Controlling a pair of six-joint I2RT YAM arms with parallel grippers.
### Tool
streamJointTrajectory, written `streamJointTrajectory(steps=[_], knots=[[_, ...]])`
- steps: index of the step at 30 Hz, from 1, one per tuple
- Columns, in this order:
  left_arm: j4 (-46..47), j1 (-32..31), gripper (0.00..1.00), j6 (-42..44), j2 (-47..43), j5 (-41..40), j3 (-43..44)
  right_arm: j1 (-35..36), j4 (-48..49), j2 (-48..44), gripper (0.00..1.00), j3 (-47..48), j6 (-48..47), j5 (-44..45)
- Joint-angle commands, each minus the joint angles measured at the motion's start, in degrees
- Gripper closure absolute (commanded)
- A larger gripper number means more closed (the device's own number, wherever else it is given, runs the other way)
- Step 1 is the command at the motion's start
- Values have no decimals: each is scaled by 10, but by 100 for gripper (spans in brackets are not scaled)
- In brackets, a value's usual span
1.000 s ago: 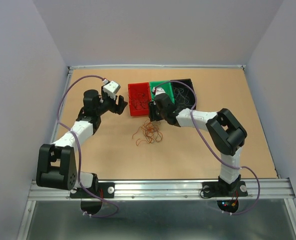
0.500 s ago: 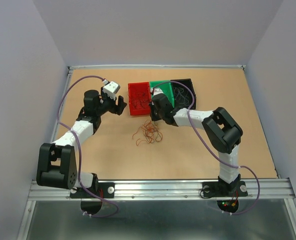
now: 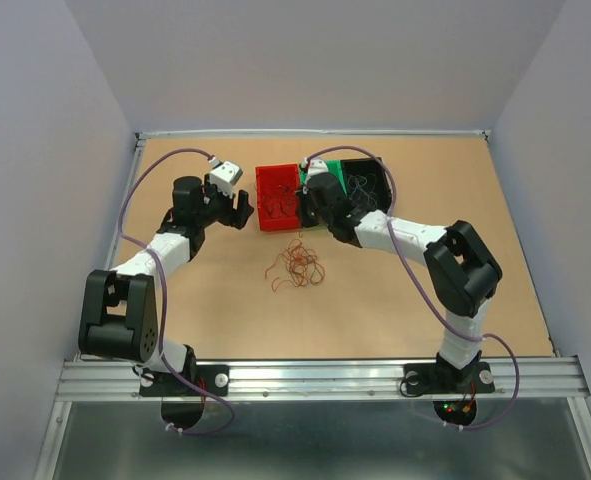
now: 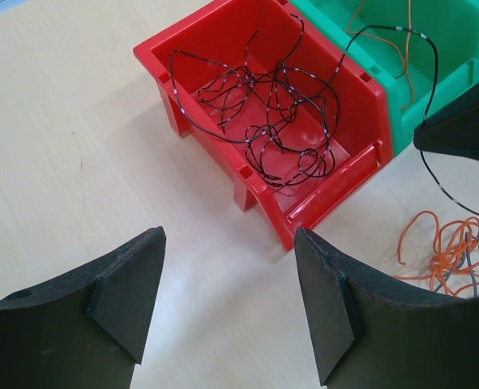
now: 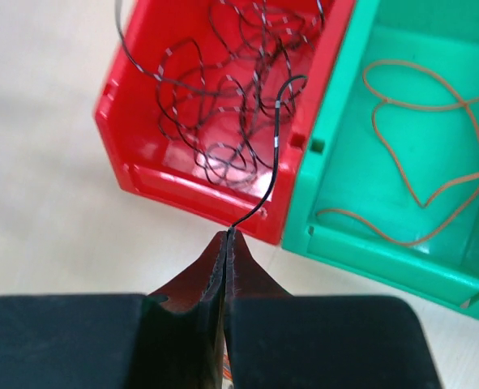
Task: Untangle the cables
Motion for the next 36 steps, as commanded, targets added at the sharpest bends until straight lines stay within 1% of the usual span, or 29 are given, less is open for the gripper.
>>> streamJointTrajectory(steps=[1,5,7,15,16,17,24,26,29,33,35,36], knots=[[9,-2,24,0,-6,-2,28,5,16,-14,100,61,-17,3],[11,-2,24,-3,-8,-5,27,5,14,18,99,105,-24,-20],[10,-2,24,-4,-5,-6,30,5,1,38,100,149,-27,-27],[7,0,24,-5,4,-18,36,5,-29,186,100,309,-39,-25],[7,0,24,-5,3,-19,36,5,-56,218,99,330,-39,-22],[7,0,24,-5,3,-20,34,5,-63,235,99,357,-40,-13],[7,1,24,-6,3,-22,33,5,-119,342,99,438,-45,19],[8,1,24,-6,4,-24,33,5,-137,353,99,450,-45,22],[7,1,24,-6,3,-22,32,5,-138,342,99,428,-46,11],[7,1,24,-4,2,-16,29,5,-137,302,99,404,-46,3],[7,1,24,1,-2,-9,26,6,-138,263,99,383,-45,-2],[7,1,24,5,-7,-4,20,6,-137,236,97,375,-44,-3]])
